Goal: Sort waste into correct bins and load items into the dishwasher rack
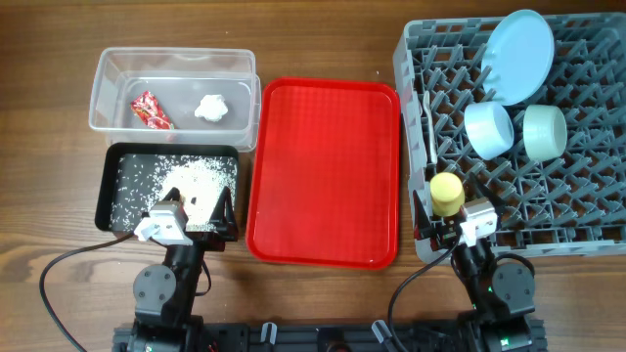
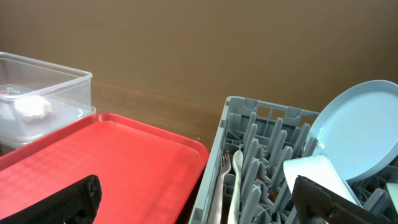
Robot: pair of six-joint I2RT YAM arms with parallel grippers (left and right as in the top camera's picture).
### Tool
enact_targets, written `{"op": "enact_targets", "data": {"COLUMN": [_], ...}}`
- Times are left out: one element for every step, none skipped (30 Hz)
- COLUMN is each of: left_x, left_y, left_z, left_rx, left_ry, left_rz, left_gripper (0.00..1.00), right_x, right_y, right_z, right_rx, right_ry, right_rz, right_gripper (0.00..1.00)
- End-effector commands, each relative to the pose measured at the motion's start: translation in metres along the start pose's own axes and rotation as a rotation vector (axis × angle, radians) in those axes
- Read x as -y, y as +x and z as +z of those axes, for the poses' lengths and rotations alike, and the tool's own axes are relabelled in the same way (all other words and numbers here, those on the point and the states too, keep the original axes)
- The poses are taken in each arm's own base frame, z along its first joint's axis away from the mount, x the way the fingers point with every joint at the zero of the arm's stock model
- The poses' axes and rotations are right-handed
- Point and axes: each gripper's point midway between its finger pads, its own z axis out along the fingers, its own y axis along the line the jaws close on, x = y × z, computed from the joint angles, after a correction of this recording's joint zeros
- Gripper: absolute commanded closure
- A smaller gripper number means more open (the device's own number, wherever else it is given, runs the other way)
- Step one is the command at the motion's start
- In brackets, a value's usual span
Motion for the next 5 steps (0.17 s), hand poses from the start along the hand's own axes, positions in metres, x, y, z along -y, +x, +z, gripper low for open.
{"op": "enact_targets", "data": {"left_x": [-0.0001, -0.0001, -0.0001, -0.0001, -0.0001], "left_y": [0.0009, 0.0009, 0.0009, 0.0009, 0.0009], "left_z": [0.0002, 0.0002, 0.0002, 0.0002, 0.0002], "left_rx": [0.001, 0.001, 0.001, 0.001, 0.001], "left_ry": [0.005, 0.005, 0.005, 0.005, 0.005], "left_rz": [0.005, 0.005, 0.005, 0.005, 0.005], "left_gripper": [0.00, 0.00, 0.00, 0.00, 0.00], "right_x": [0.0031, 0.0031, 0.0031, 0.0031, 0.0031], "right_y": [-0.0017, -0.0017, -0.0017, -0.0017, -0.0017], "right_z": [-0.0007, -0.0007, -0.0007, -0.0007, -0.0007], "right_rx": [0.010, 0.010, 0.010, 0.010, 0.010], "right_ry": [0.016, 0.016, 0.016, 0.016, 0.016], "right_rz": [-0.002, -0.003, -0.002, -0.003, -0.002], "right_gripper": [0.00, 0.00, 0.00, 0.00, 0.00]}}
